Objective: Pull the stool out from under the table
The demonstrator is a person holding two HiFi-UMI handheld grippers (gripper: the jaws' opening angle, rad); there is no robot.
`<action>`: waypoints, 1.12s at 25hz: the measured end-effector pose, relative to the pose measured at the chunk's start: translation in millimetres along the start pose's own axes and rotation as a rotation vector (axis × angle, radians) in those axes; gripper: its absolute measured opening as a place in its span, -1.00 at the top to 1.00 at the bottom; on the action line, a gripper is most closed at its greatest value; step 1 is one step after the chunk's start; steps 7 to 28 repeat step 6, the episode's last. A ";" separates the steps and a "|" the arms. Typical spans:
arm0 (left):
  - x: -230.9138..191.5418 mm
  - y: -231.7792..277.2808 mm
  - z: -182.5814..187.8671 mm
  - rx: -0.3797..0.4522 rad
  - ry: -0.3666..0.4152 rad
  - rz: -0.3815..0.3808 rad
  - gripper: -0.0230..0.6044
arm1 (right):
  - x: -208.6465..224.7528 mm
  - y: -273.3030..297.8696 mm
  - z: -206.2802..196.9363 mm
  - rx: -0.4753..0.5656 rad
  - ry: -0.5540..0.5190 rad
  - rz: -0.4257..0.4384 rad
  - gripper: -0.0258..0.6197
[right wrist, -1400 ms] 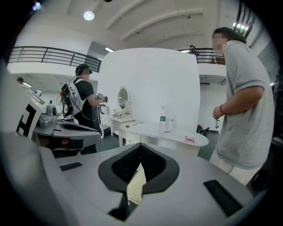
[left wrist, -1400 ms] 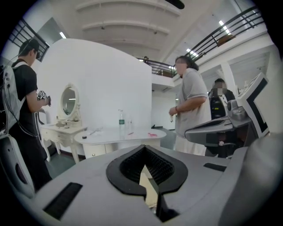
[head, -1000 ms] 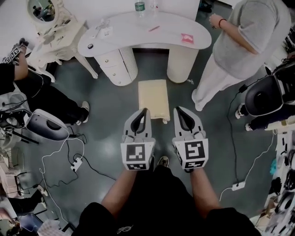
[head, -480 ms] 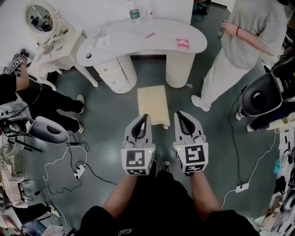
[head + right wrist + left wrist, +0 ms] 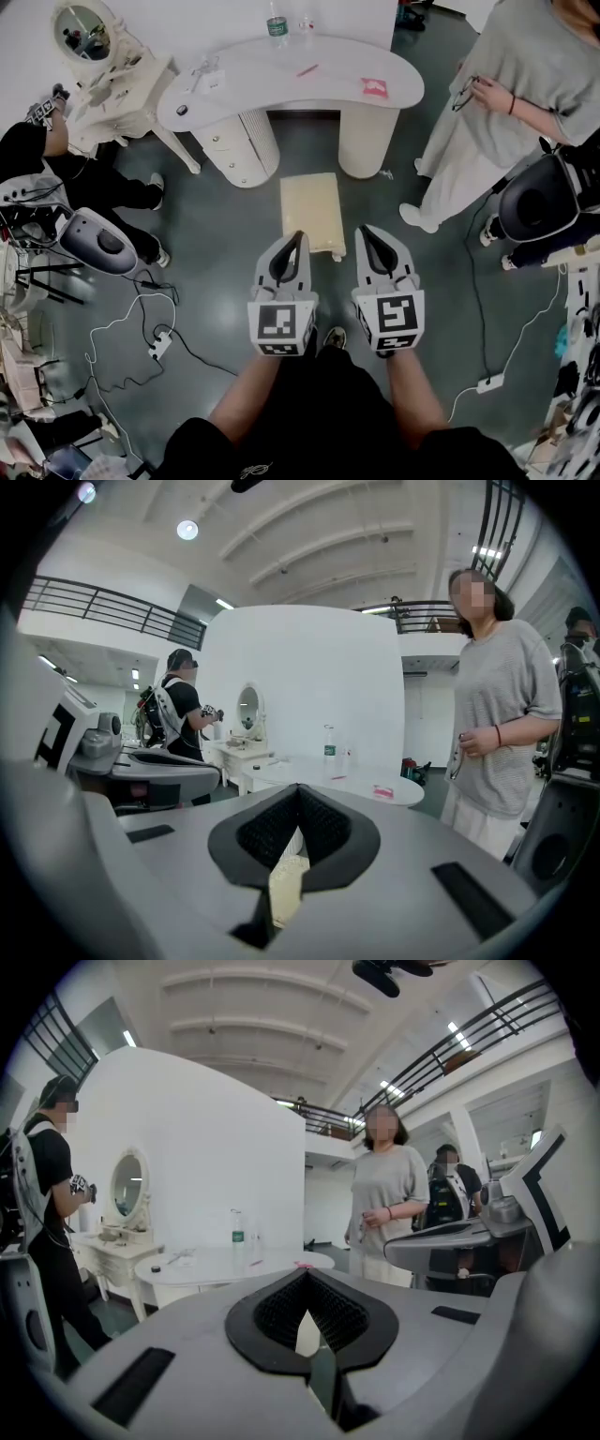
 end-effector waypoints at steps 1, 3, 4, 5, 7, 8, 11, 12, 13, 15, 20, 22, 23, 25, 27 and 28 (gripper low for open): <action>-0.6 -0.5 -0.1 0.000 0.000 0.001 0.91 | -0.7 0.0 -0.5 -0.001 -0.002 0.001 0.90; -3.0 -0.2 0.1 -0.001 0.001 0.005 0.91 | -2.4 1.9 -0.1 0.002 -0.005 0.005 0.90; -4.1 0.2 0.3 0.000 0.002 0.006 0.91 | -3.4 3.0 0.3 0.002 -0.004 0.008 0.90; -5.1 0.5 0.5 0.000 0.002 0.008 0.91 | -4.6 4.1 0.6 0.001 -0.002 0.011 0.90; -5.9 0.9 0.7 0.000 0.003 0.008 0.91 | -5.8 5.0 1.0 0.000 0.000 0.014 0.90; -5.9 0.9 0.7 0.000 0.003 0.008 0.91 | -5.8 5.0 1.0 0.000 0.000 0.014 0.90; -5.9 0.9 0.7 0.000 0.003 0.008 0.91 | -5.8 5.0 1.0 0.000 0.000 0.014 0.90; -5.9 0.9 0.7 0.000 0.003 0.008 0.91 | -5.8 5.0 1.0 0.000 0.000 0.014 0.90; -5.9 0.9 0.7 0.000 0.003 0.008 0.91 | -5.8 5.0 1.0 0.000 0.000 0.014 0.90; -5.9 0.9 0.7 0.000 0.003 0.008 0.91 | -5.8 5.0 1.0 0.000 0.000 0.014 0.90; -5.9 0.9 0.7 0.000 0.003 0.008 0.91 | -5.8 5.0 1.0 0.000 0.000 0.014 0.90; -5.9 0.9 0.7 0.000 0.003 0.008 0.91 | -5.8 5.0 1.0 0.000 0.000 0.014 0.90; -5.9 0.9 0.7 0.000 0.003 0.008 0.91 | -5.8 5.0 1.0 0.000 0.000 0.014 0.90; -5.9 0.9 0.7 0.000 0.003 0.008 0.91 | -5.8 5.0 1.0 0.000 0.000 0.014 0.90; -5.9 0.9 0.7 0.000 0.003 0.008 0.91 | -5.8 5.0 1.0 0.000 0.000 0.014 0.90; -5.9 0.9 0.7 0.000 0.003 0.008 0.91 | -5.8 5.0 1.0 0.000 0.000 0.014 0.90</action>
Point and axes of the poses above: the fingertips, and each gripper's own axes: y forward along the fingers, x to its right, z out of its top, the point moved 2 cm from there along -y, backward along the fingers, and after that the axes turned 13 degrees about x, right-handed, at the moved point
